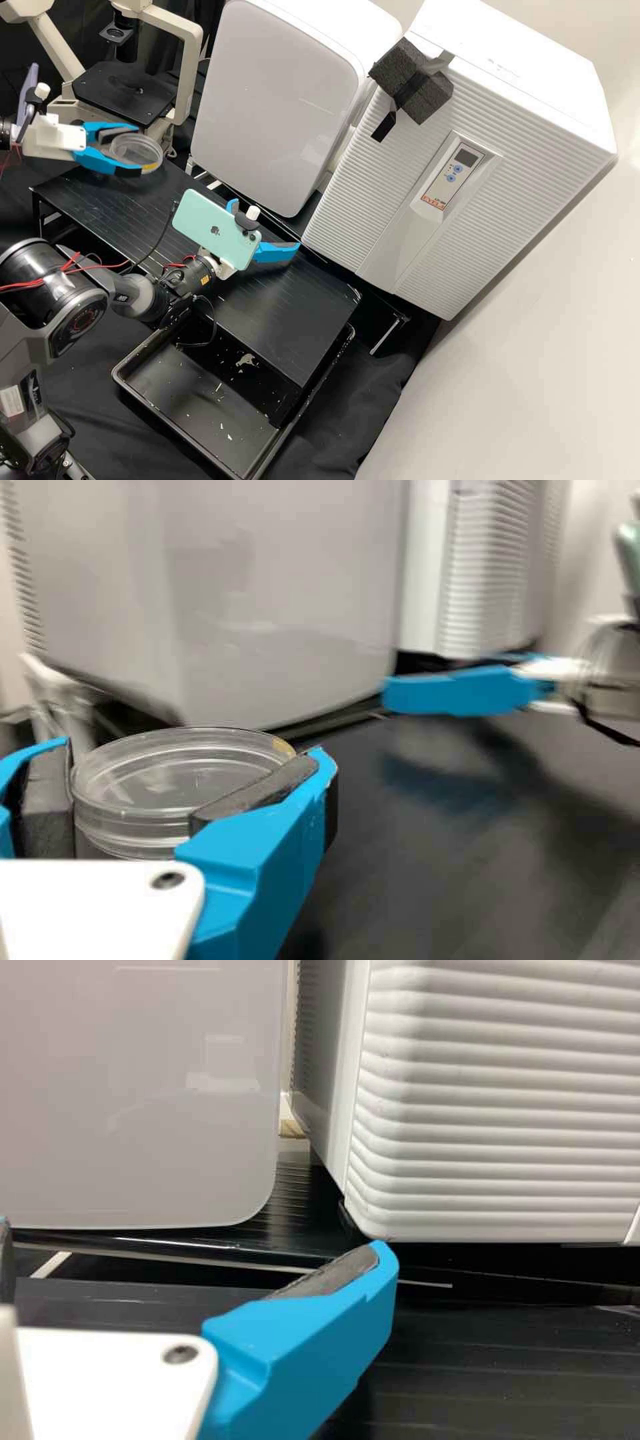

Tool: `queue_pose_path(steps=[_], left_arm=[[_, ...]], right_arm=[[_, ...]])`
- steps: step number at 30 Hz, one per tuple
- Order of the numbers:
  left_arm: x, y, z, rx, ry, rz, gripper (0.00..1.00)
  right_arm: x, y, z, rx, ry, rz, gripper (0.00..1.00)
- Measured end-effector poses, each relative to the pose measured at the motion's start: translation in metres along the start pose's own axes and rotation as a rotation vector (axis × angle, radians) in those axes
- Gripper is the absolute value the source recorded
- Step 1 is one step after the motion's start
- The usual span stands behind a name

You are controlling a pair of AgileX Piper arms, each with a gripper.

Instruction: Place the petri dish on the bench

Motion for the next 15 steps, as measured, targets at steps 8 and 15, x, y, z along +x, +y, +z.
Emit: queue_pose_path(steps=[8, 15], left_arm=[[0.025, -0.007, 0.031, 0.050, -0.176, -0.066, 0.00], [0.048, -0.006, 0.054, 0.078, -0.282, -0.090, 0.00]], right_arm=[[0.000, 0.000, 0.000, 0.000, 0.000, 0.000, 1.00], [0.000, 0.000, 0.000, 0.000, 0.000, 0.000, 1.00]])
